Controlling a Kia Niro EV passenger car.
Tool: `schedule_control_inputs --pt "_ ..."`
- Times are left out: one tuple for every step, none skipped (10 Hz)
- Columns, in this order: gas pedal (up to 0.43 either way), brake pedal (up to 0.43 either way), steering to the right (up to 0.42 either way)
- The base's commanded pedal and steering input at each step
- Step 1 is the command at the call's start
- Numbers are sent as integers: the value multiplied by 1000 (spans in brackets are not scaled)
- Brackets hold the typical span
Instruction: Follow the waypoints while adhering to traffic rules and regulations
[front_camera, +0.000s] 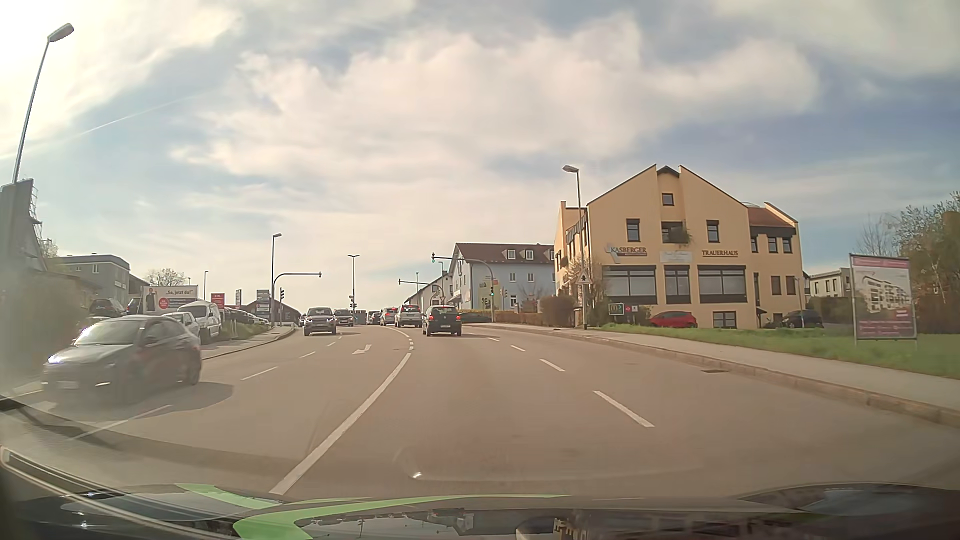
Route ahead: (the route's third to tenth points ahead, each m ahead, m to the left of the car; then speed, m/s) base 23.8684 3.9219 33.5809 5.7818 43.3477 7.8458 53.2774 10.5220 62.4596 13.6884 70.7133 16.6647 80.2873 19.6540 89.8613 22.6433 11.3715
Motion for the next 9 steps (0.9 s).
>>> schedule_control_inputs --pt "0 104 -31" --pt "0 122 -31" --pt "0 140 -30" --pt "0 146 -31" --pt "0 159 -30" --pt "0 177 -30" --pt "0 189 -29" --pt "0 189 -29" --pt "0 195 -28"
